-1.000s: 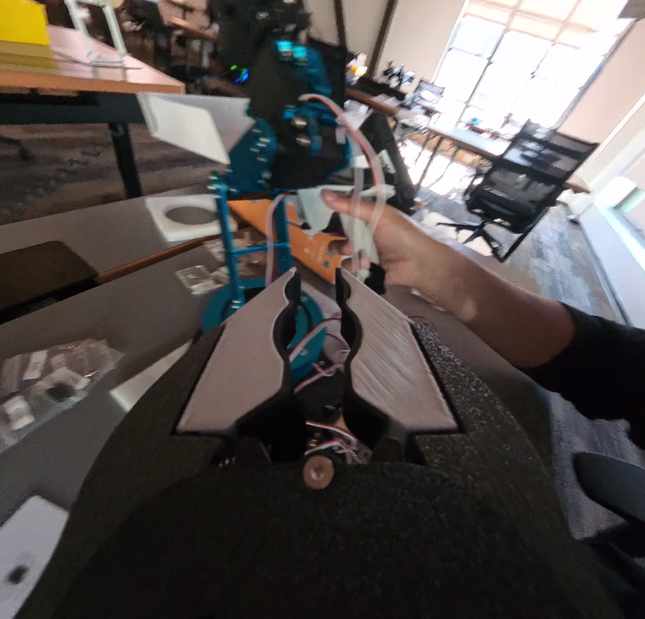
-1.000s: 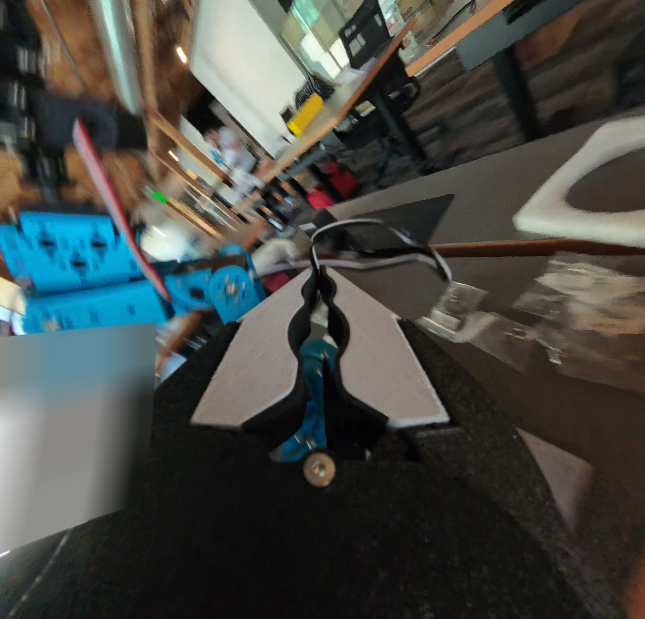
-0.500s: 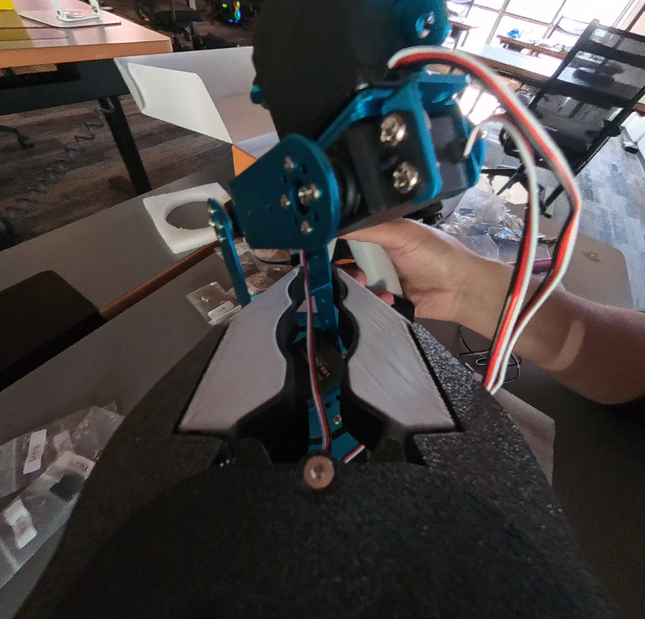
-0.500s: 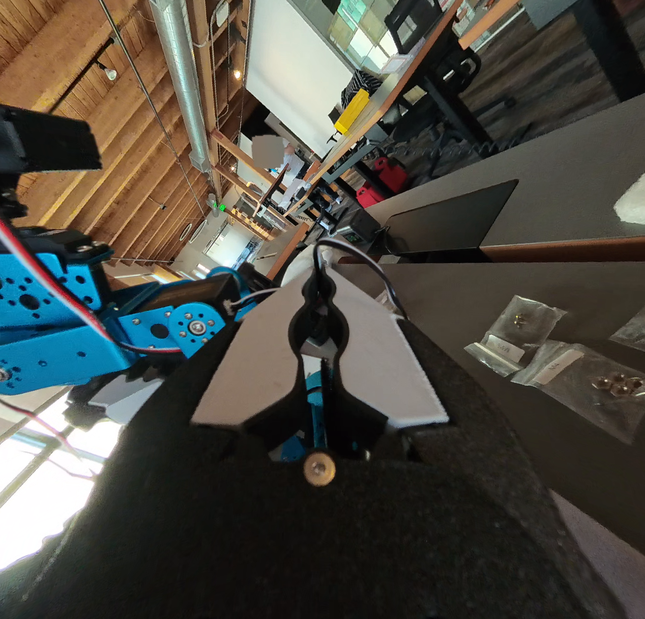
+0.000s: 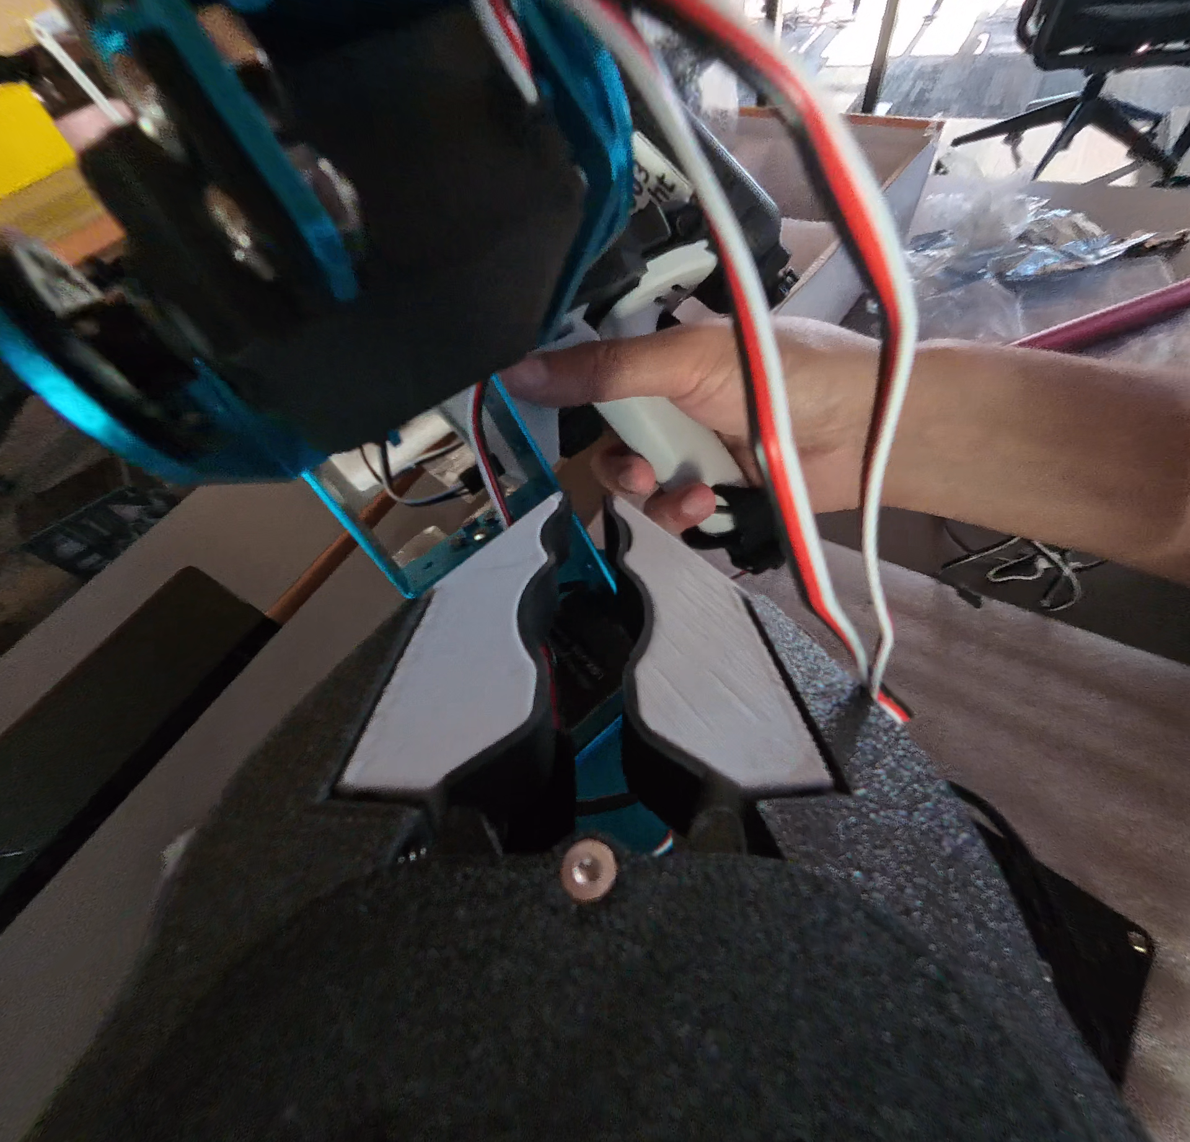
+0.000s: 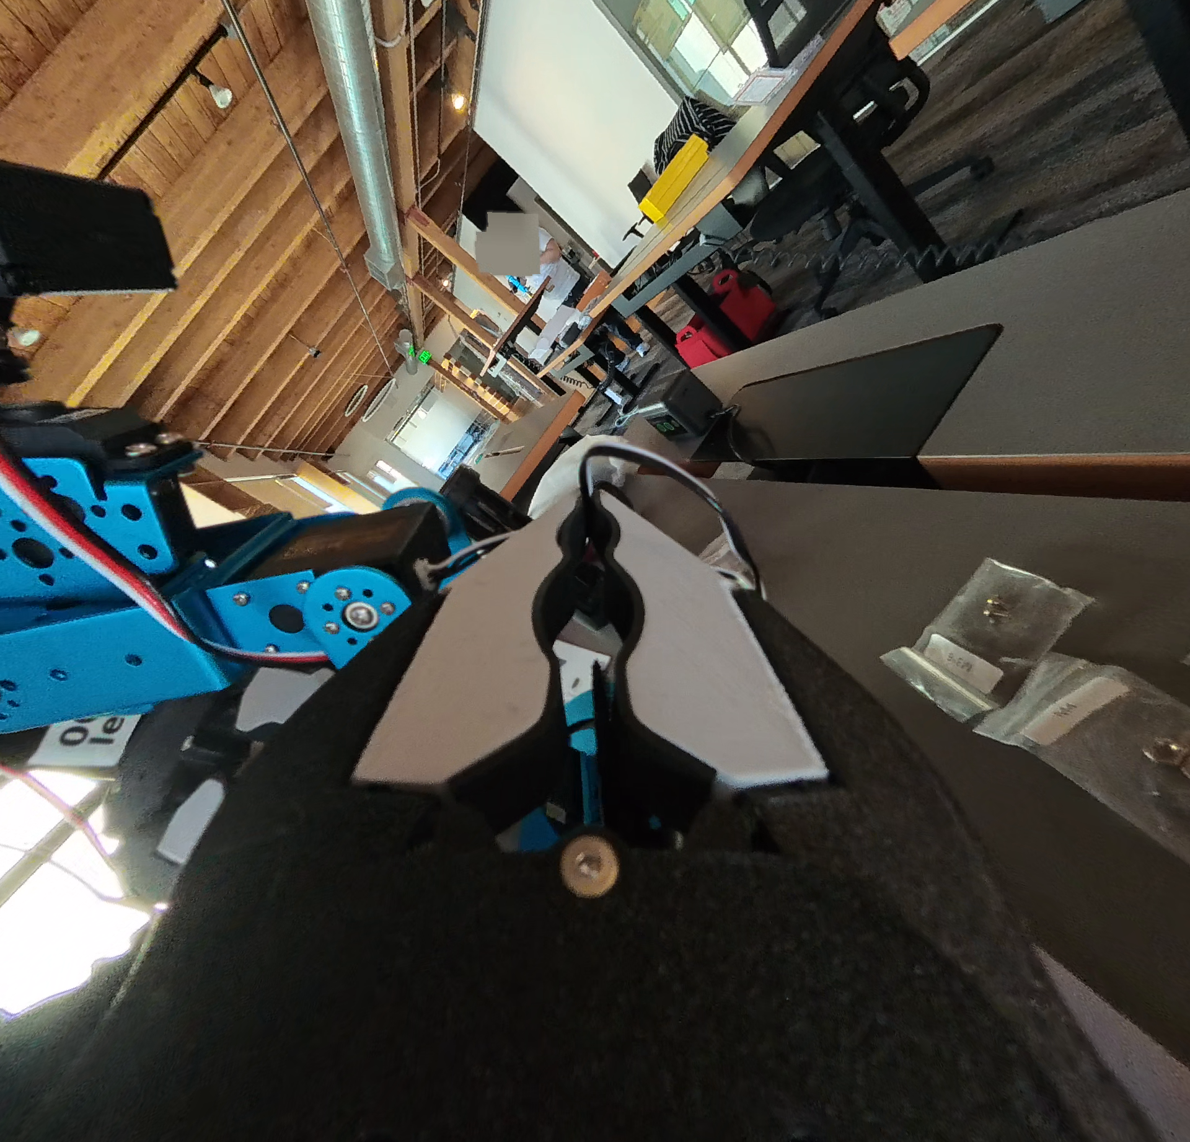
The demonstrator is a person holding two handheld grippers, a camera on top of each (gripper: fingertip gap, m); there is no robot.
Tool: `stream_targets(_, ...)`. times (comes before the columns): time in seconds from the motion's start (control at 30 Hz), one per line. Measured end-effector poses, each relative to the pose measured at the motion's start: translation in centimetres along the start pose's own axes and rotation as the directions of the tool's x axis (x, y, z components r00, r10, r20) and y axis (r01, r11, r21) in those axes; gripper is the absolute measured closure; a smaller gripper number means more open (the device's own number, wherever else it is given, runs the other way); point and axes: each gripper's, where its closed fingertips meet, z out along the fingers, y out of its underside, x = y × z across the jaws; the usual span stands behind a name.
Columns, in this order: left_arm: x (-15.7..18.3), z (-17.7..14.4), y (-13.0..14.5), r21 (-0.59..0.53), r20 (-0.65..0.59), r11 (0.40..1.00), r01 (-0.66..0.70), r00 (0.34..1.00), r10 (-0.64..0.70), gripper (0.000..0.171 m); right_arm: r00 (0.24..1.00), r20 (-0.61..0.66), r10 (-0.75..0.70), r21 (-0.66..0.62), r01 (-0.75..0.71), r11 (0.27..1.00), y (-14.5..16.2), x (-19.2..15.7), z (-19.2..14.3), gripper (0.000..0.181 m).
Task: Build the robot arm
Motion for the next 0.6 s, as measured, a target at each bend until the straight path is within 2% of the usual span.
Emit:
stream_targets(0.1, -0.6, 0.0, -0.1, -0.011, 0.036, 0.999, -0.042, 0.998, 0.043, 0.171, 0.999, 0.029, 0.013, -0.025, -0.012, 1.0, 0.2, -0.7, 0.2, 0.181)
stream_targets(0.2, -2.3, -0.3, -0.5, -0.014, 0.15, 0.996, -0.084, 0.985, 0.086, 0.167, 0.999, 0.037, 0.02, -0.04, -0.019, 0.999, 0.3, -1.2, -0.1, 0.181)
stream_targets(0.33, -2.3, 0.1, -0.6, -0.033, 0.175, 0.984, -0.176, 0.968, 0.179, 0.165, 0.995, 0.075, 0.066, -0.061, -0.061, 0.996, 0.6, -1.9, -0.6, 0.181)
stream_targets(0.47, -2.6, 0.3, -0.7, -0.103, 0.245, 0.933, -0.346, 0.9, 0.361, 0.165, 0.992, 0.086, 0.091, -0.079, -0.085, 0.993, 0.8, -2.0, -0.7, 0.181)
stream_targets(0.6, -2.8, 0.3, -1.0, -0.152, 0.276, 0.886, -0.437, 0.843, 0.463, 0.157, 0.981, 0.122, 0.153, -0.122, -0.139, 0.983, 1.3, -2.3, -0.9, 0.181)
